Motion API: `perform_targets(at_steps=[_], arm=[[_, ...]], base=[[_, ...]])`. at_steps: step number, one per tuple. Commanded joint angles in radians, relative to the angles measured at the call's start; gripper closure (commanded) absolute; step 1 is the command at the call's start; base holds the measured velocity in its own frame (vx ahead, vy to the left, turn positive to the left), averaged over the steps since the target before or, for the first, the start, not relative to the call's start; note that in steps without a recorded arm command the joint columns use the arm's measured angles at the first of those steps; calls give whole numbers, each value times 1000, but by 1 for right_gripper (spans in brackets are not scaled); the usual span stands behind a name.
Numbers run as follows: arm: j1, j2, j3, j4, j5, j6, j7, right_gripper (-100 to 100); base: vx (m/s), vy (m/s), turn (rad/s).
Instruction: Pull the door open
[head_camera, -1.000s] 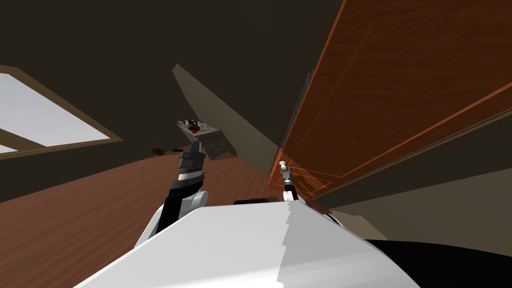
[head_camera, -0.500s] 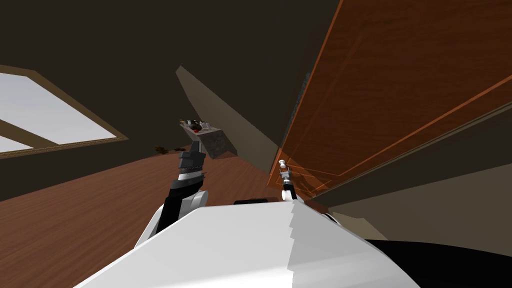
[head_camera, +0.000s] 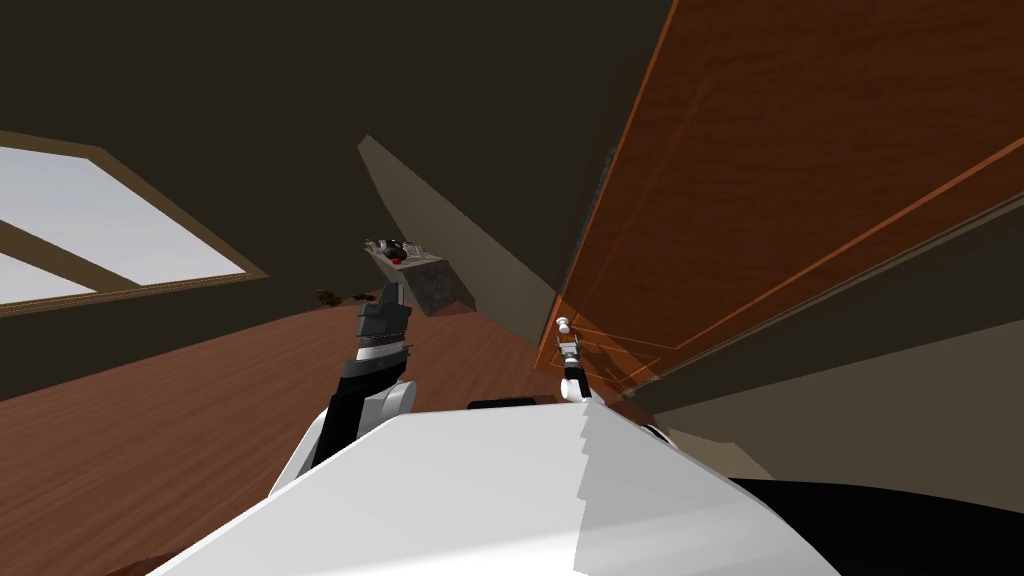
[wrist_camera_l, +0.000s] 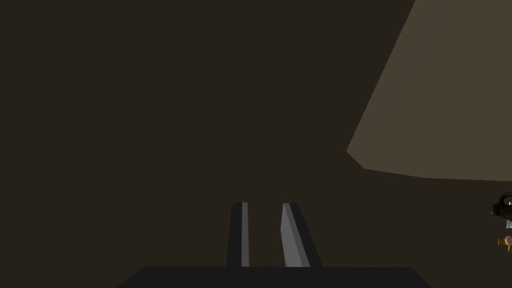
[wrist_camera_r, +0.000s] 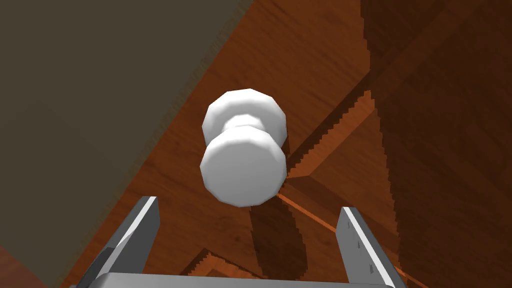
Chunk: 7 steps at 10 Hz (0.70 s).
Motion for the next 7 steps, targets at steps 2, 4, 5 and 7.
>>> perform_targets(at_steps=[2,4,5,7], arm=[[-6,8,14,1,-26,0,-75,-100],[-8,12,23,-2,-43,1,-122,-100],[-10,16,31,-5,-58,2,-157,-100],[-11,20,39,-8,-73,3,-204,-100]], base=[[-60,-9,13],[-71,-12,23],[-54,-20,23],[-65,-6,22]])
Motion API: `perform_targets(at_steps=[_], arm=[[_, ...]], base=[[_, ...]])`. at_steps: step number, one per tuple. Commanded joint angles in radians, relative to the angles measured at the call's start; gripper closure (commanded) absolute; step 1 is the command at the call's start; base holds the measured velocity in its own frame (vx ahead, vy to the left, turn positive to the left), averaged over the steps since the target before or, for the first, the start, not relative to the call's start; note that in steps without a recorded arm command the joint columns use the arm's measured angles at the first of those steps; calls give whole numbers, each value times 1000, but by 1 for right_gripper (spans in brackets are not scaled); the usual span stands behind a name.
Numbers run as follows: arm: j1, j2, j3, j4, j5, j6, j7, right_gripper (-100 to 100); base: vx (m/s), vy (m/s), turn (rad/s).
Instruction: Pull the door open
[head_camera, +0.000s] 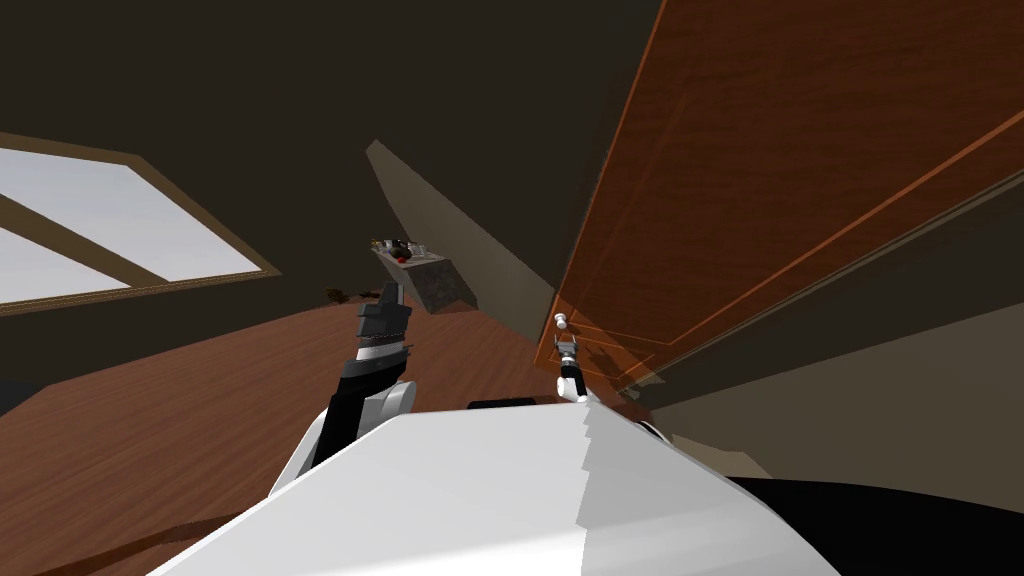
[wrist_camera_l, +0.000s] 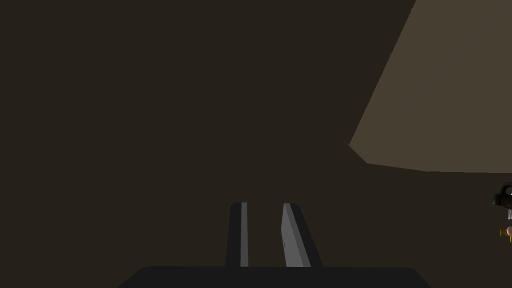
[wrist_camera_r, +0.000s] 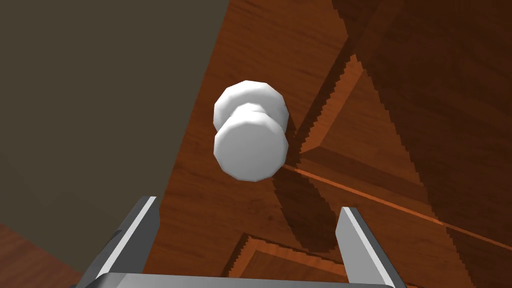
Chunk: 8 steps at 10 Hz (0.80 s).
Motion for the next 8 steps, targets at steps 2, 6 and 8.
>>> perform_targets(at_steps=[2,6,8], arm=[[0,8,15,-12,-30,5,-79,-100],[-4,17,32,-17,-63,8,-185,-100],[-6,21,40,-20,-78,9,-230,-100]], base=[[-57,-15,23],[-61,-13,16],[-58,-16,16]])
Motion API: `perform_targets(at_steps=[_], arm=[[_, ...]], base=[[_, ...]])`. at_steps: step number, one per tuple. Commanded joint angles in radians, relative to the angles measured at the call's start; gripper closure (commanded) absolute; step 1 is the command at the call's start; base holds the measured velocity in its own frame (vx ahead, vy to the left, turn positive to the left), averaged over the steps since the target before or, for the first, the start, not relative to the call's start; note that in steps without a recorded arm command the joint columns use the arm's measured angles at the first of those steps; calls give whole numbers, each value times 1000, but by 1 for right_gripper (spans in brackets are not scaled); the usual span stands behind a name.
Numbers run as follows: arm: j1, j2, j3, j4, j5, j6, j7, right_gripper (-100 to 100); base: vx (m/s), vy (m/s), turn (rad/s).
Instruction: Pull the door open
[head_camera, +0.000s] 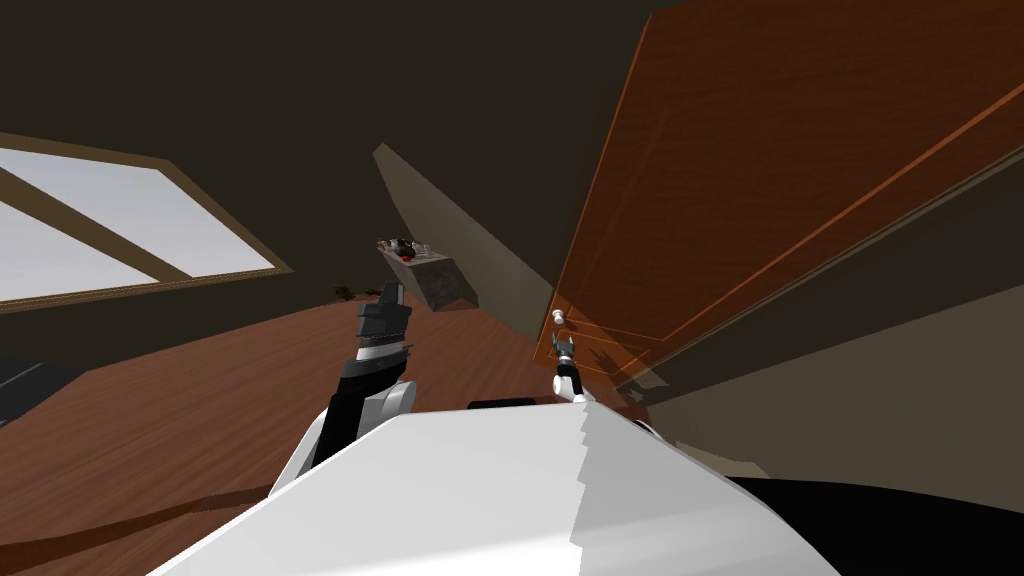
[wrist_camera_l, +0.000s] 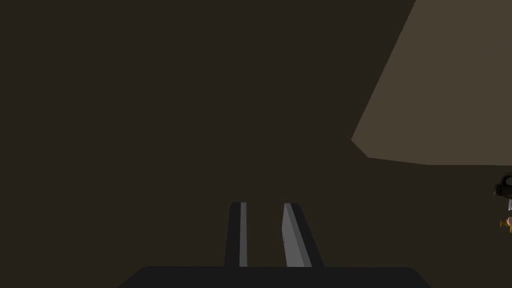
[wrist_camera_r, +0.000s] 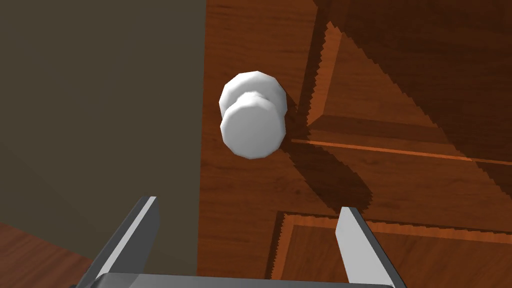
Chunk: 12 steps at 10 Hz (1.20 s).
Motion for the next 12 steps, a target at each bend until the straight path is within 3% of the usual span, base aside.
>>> perform_targets(at_steps=[1,2,3,4,6,7,9,10,11,12], arm=[[-6,3,5,6,-9,-2,-29,-100],[-3,2,3,4,-6,-1,-18,-100],[9,-23,-1,11,-11,-9,-48,-100],[12,-31,-2,13,-13,-11,-56,-100],[28,-64,-8,22,-20,-21,-90,-100],[28,-64,-8,22,-20,-21,-90,-100],[44,-96,-13,30,-27,-30,-123,-100],[44,-96,-13,30,-27,-30,-123,-100],[55,-118,-17,36,-32,-36,-147,-100],[55,-118,-17,36,-32,-36,-147,-100]], base=[[-41,-16,8],[-18,-5,2],[122,-11,143],[200,2,110],[215,10,96],[160,-16,42],[142,-21,94],[115,-12,44],[136,-5,121],[132,-16,38]])
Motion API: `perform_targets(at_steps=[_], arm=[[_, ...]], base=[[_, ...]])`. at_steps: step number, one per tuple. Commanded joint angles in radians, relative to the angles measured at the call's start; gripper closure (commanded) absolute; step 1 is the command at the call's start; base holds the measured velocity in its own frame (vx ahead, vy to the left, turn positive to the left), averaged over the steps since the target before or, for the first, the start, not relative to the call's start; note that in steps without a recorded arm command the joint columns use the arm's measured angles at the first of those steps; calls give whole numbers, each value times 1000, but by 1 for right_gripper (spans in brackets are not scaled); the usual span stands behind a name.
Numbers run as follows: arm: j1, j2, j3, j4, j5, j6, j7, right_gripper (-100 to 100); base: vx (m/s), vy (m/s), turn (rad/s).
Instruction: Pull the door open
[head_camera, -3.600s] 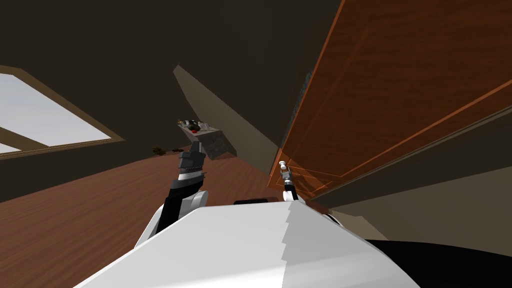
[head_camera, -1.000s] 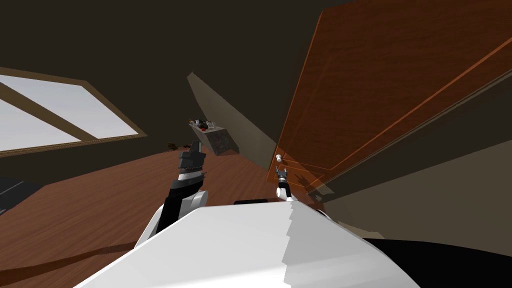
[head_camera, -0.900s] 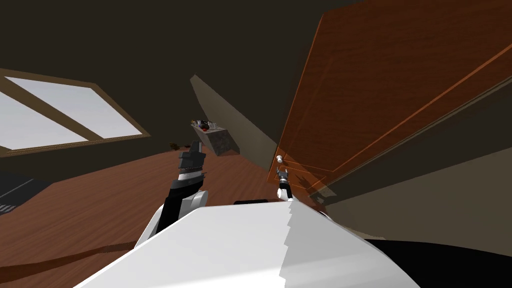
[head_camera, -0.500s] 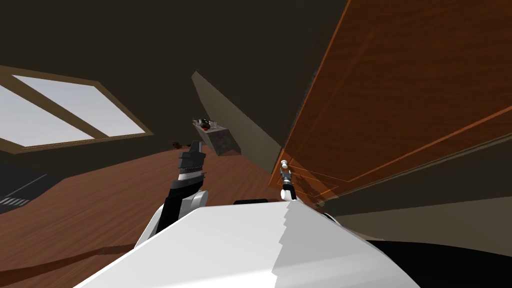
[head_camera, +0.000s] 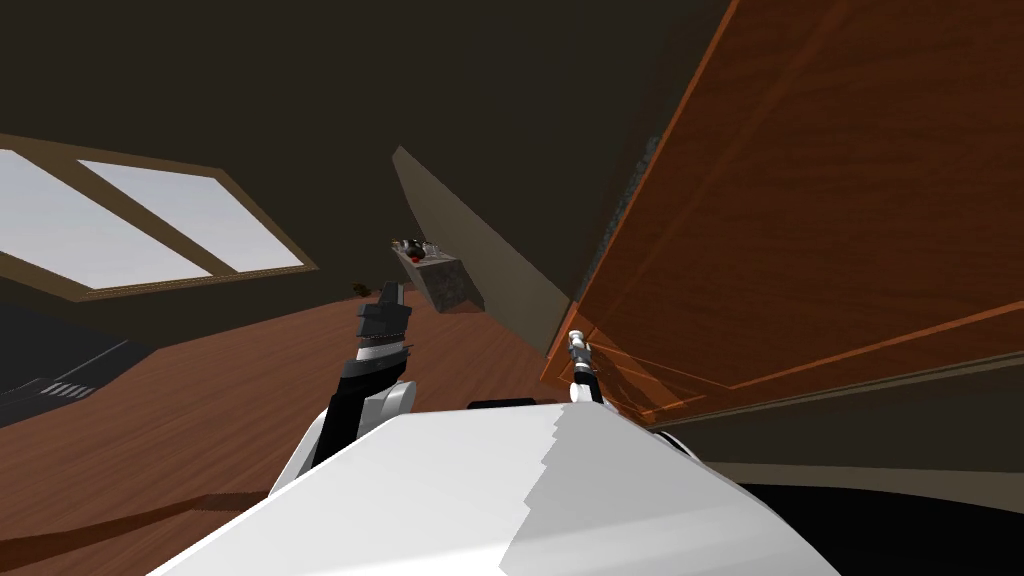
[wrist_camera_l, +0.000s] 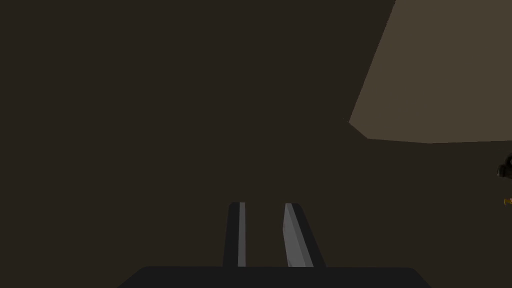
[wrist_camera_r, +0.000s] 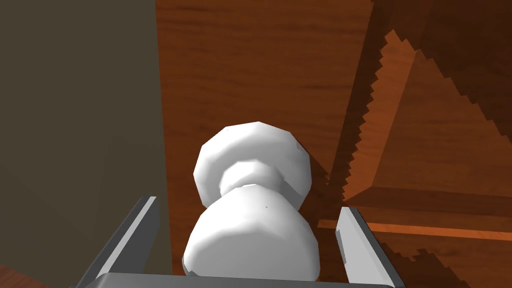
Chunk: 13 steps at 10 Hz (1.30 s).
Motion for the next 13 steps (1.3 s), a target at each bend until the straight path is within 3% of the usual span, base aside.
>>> perform_targets(at_steps=[1,2,7,13], arm=[[0,0,0,0,0,0,0,-100],[0,0,0,0,0,0,0,100],[0,0,0,0,0,0,0,100],[24,-35,73,-23,31,-8,-74,100]], base=[[48,-7,-1],[-6,-2,-13],[-8,0,3],[-193,-13,83]])
